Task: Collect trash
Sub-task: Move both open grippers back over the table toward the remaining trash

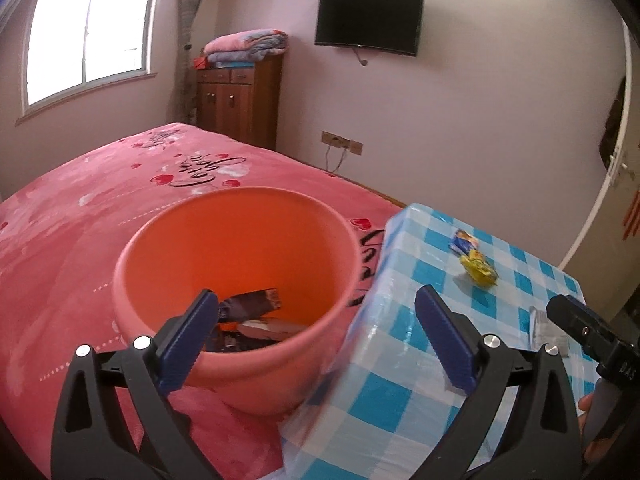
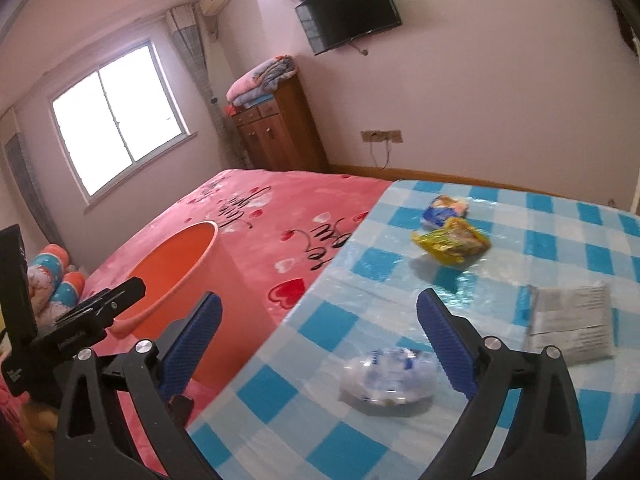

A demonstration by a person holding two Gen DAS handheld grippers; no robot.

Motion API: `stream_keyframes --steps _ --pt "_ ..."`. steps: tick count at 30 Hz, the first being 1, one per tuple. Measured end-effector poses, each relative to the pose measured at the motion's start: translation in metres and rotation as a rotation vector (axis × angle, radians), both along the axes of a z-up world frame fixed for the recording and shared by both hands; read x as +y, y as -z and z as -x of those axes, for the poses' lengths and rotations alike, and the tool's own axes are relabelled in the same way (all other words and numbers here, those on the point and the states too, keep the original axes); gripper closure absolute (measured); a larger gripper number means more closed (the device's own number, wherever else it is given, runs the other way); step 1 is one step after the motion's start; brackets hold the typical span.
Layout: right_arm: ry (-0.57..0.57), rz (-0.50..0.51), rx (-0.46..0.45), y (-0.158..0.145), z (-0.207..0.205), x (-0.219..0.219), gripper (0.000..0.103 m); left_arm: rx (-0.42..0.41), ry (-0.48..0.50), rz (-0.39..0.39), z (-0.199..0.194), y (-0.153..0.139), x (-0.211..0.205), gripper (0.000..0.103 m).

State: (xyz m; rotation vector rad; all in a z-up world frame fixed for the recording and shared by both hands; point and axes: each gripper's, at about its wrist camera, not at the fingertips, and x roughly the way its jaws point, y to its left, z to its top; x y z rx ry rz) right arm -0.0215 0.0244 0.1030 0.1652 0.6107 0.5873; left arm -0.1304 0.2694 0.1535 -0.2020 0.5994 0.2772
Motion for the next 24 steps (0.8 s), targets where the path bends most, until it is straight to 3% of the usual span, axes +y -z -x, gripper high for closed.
stream_keyframes --steps 8,24 --pt "0.044 0.038 -0.054 -0.003 0.017 -0.027 0.005 0.016 0.060 -0.005 -0.004 0.004 -0.030 0.004" --pt "0.130 0.102 -0.062 0.010 0.041 -0.061 0.005 0.043 0.151 -0.008 -0.006 0.021 -0.081 0.004"
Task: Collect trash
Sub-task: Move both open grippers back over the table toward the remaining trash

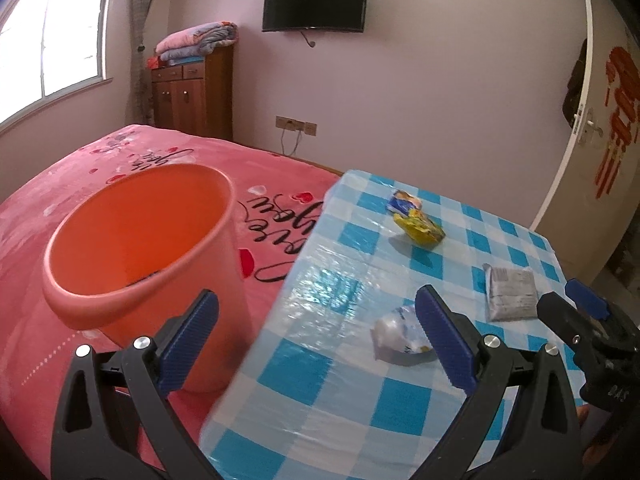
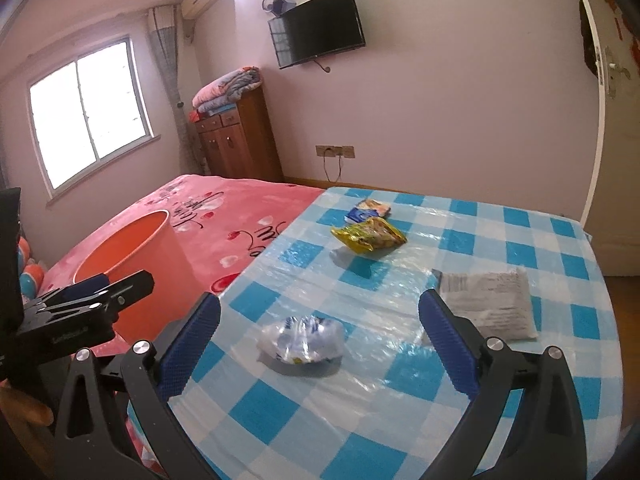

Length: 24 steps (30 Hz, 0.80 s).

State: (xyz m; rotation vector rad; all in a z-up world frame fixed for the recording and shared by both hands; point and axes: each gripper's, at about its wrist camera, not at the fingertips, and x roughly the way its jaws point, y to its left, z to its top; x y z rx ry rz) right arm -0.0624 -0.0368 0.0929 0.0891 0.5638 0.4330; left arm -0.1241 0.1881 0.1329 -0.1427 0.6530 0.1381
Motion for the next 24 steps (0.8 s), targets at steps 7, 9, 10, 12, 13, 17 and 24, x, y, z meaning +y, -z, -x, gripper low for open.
stream_keyframes --steps 7,9,10,12,13,17,24 --pt "0.041 -0.005 0.010 0.004 0.010 -0.019 0.005 0.013 0.050 -0.024 0.002 0.006 -0.026 0.004" --pt "0.054 -0.005 0.013 0.004 0.013 -0.025 0.005 0.012 0.062 -0.029 0.004 0.006 -0.032 0.004" --pt "0.058 -0.004 0.014 0.004 0.014 -0.027 0.005 0.010 0.067 -0.031 0.005 0.006 -0.035 0.004" --pt "0.067 -0.003 0.014 0.004 0.018 -0.032 0.005 0.011 0.078 -0.033 0.006 0.007 -0.040 0.004" --pt "0.071 -0.005 0.014 0.004 0.020 -0.035 0.005 0.011 0.084 -0.033 0.007 0.008 -0.043 0.004" --pt "0.089 -0.001 0.024 0.006 0.026 -0.045 0.005 0.015 0.107 -0.041 0.010 0.011 -0.054 0.004" --pt "0.123 0.023 0.043 0.014 0.037 -0.060 0.005 0.018 0.147 -0.068 0.017 0.016 -0.073 0.004"
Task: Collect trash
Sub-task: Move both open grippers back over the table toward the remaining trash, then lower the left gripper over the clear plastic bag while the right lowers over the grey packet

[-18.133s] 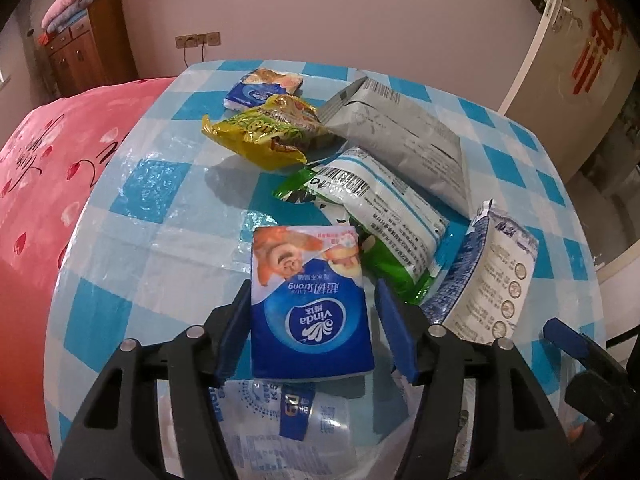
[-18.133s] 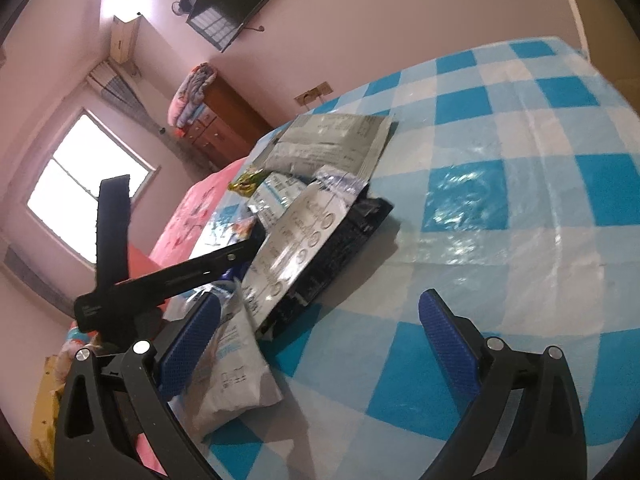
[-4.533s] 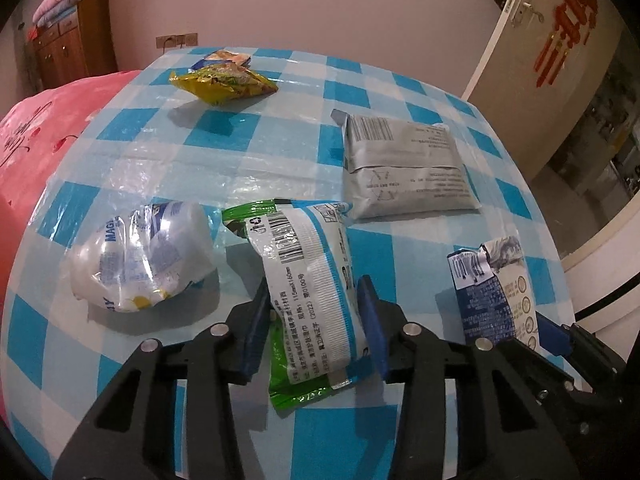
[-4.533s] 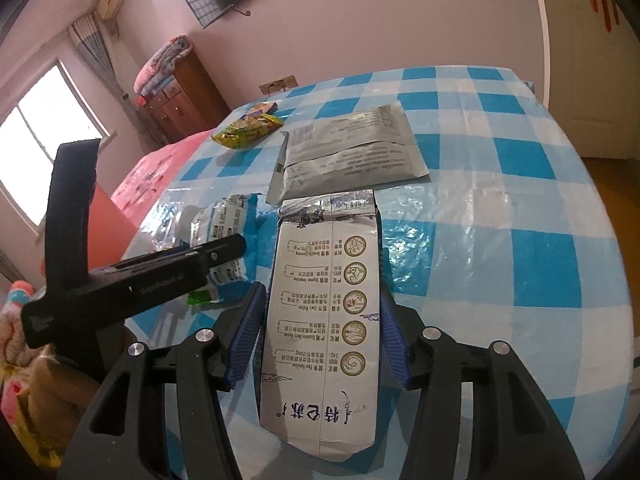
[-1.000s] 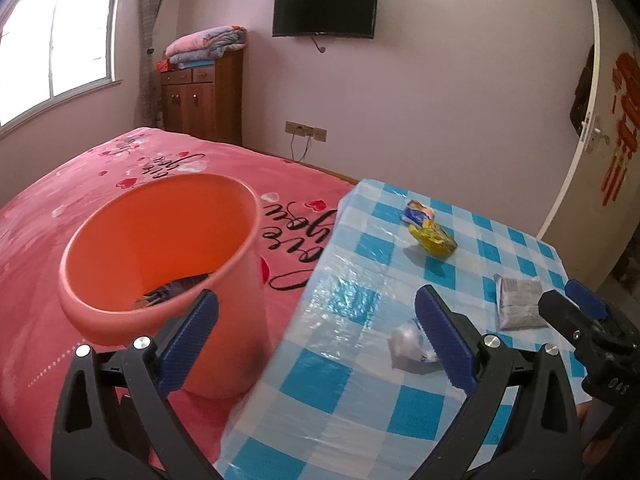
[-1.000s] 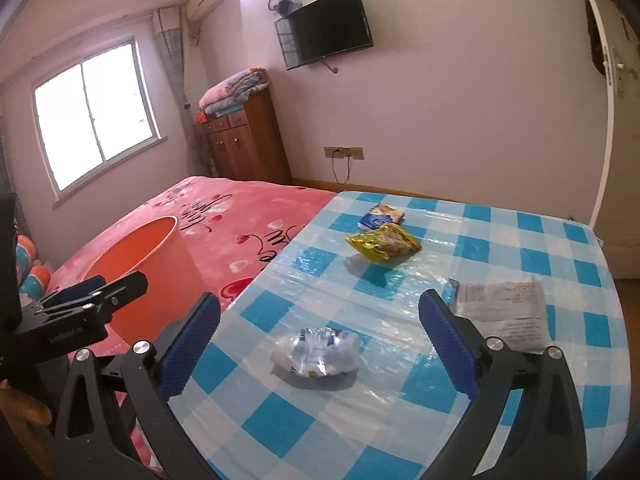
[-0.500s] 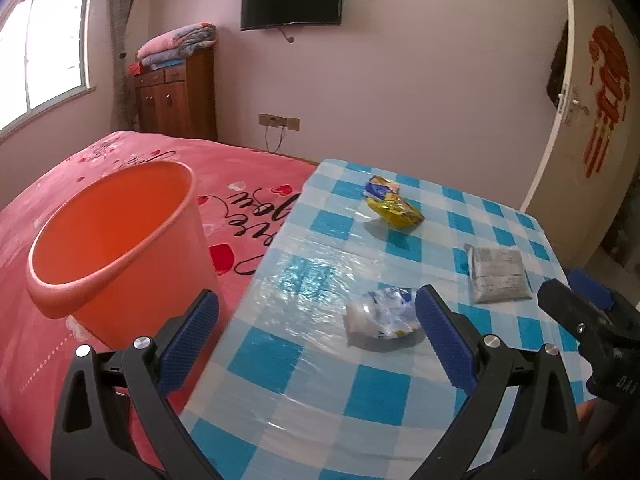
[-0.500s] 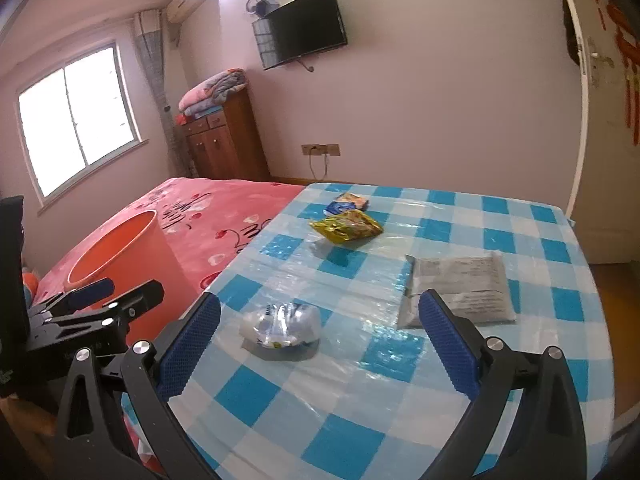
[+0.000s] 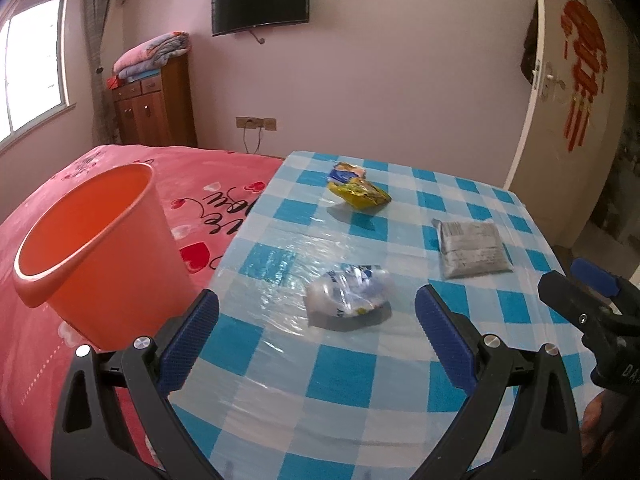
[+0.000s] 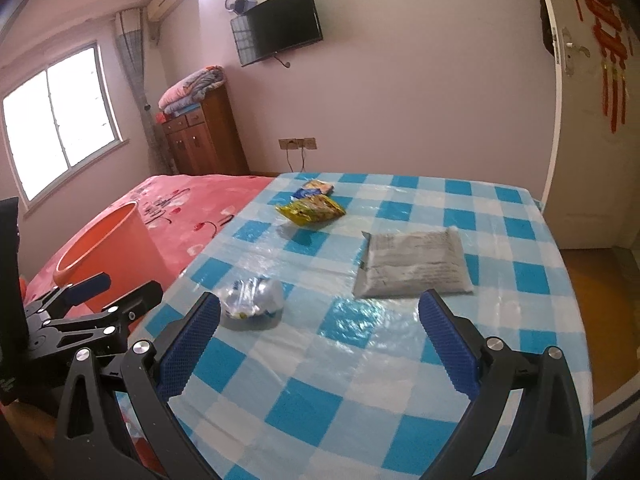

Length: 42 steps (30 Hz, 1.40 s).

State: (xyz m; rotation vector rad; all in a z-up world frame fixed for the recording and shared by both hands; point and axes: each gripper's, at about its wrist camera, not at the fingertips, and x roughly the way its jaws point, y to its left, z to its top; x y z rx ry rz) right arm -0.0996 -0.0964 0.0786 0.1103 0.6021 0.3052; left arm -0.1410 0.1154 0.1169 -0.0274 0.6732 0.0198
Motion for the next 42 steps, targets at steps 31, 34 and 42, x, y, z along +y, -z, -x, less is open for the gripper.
stream_keyframes --steps 31,34,42 --pt "0.106 0.005 0.155 0.019 0.046 -0.051 0.005 0.059 0.176 0.004 0.041 0.037 -0.031 0.004" --pt "0.101 0.000 0.168 0.022 0.046 -0.054 0.005 0.063 0.177 0.036 0.047 0.041 -0.022 0.004" --pt "0.059 0.004 0.226 0.034 0.034 -0.055 0.005 0.084 0.177 0.097 0.046 0.044 -0.002 0.004"
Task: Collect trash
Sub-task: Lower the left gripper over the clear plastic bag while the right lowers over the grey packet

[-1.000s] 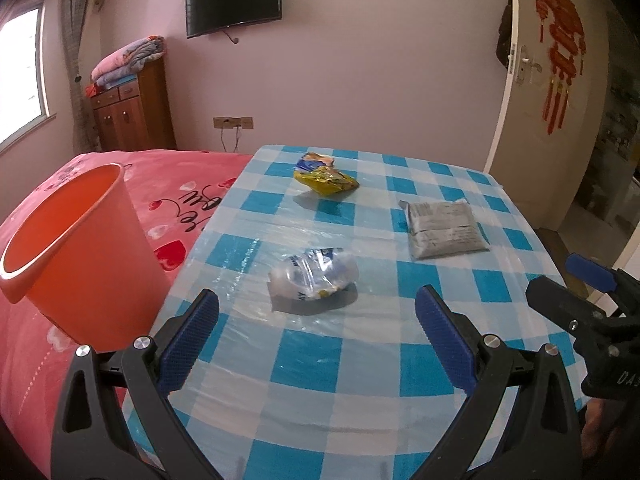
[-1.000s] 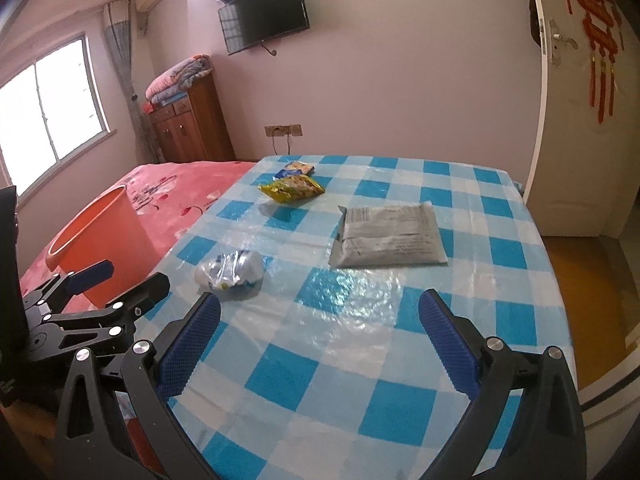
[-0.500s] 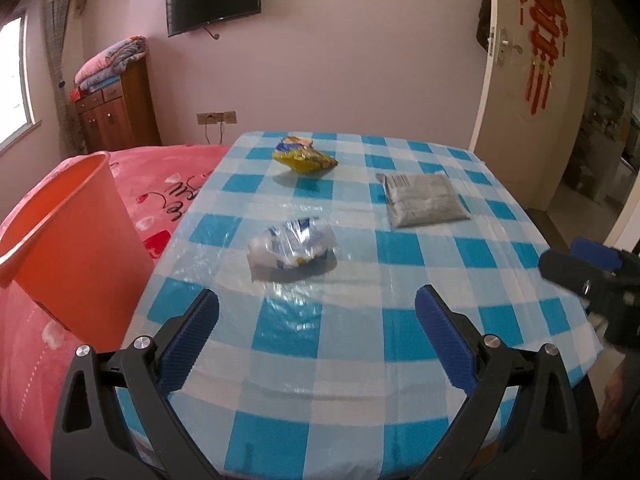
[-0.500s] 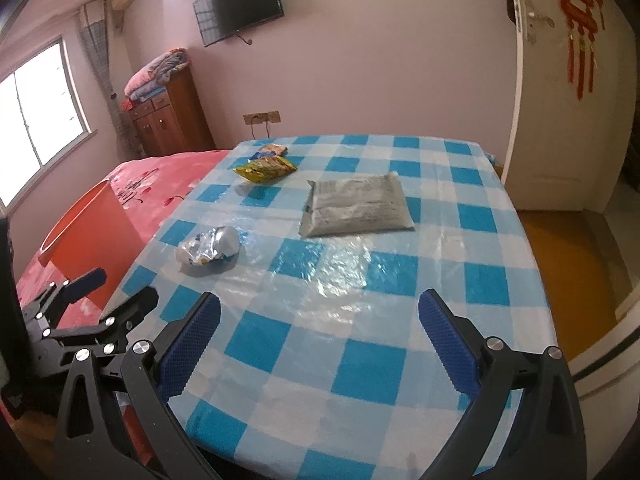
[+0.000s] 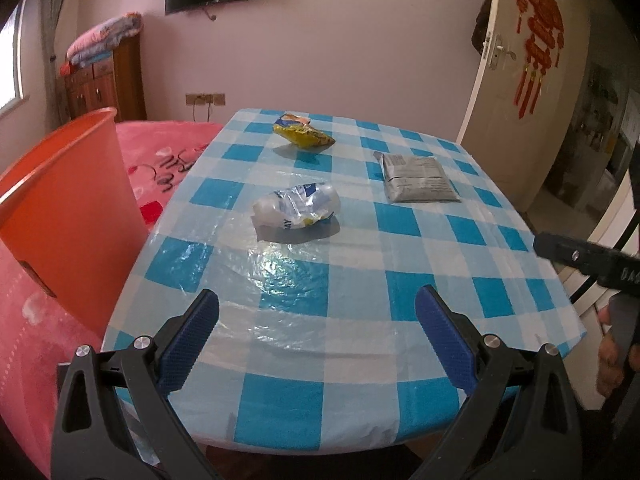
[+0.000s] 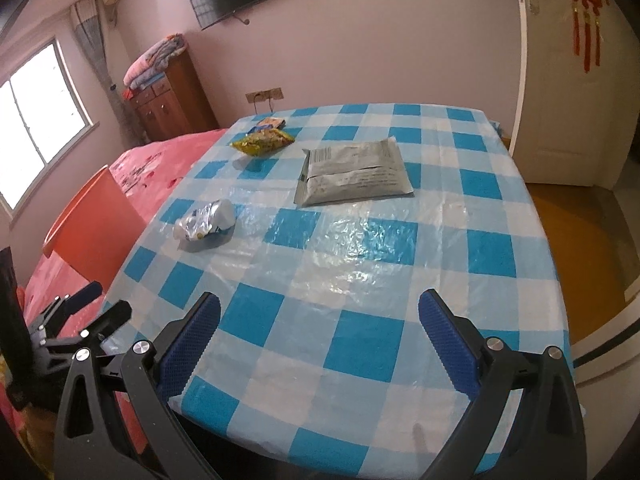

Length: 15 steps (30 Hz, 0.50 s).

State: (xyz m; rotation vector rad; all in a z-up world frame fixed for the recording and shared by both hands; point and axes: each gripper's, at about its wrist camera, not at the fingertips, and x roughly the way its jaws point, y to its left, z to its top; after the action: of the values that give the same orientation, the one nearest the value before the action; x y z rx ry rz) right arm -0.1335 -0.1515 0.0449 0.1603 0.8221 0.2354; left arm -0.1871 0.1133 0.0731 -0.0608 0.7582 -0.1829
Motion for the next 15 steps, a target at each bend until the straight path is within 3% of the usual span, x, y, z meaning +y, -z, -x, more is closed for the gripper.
stream_keyframes --steps 6,15 --pt "-0.012 -0.034 0.033 0.007 -0.025 -0.003 0.005 0.026 -0.027 0.040 -0.021 0.000 0.005 0.004" --pt "-0.020 -0.077 0.076 0.022 -0.077 -0.008 0.005 0.088 -0.050 0.043 -0.071 0.023 -0.006 0.004"
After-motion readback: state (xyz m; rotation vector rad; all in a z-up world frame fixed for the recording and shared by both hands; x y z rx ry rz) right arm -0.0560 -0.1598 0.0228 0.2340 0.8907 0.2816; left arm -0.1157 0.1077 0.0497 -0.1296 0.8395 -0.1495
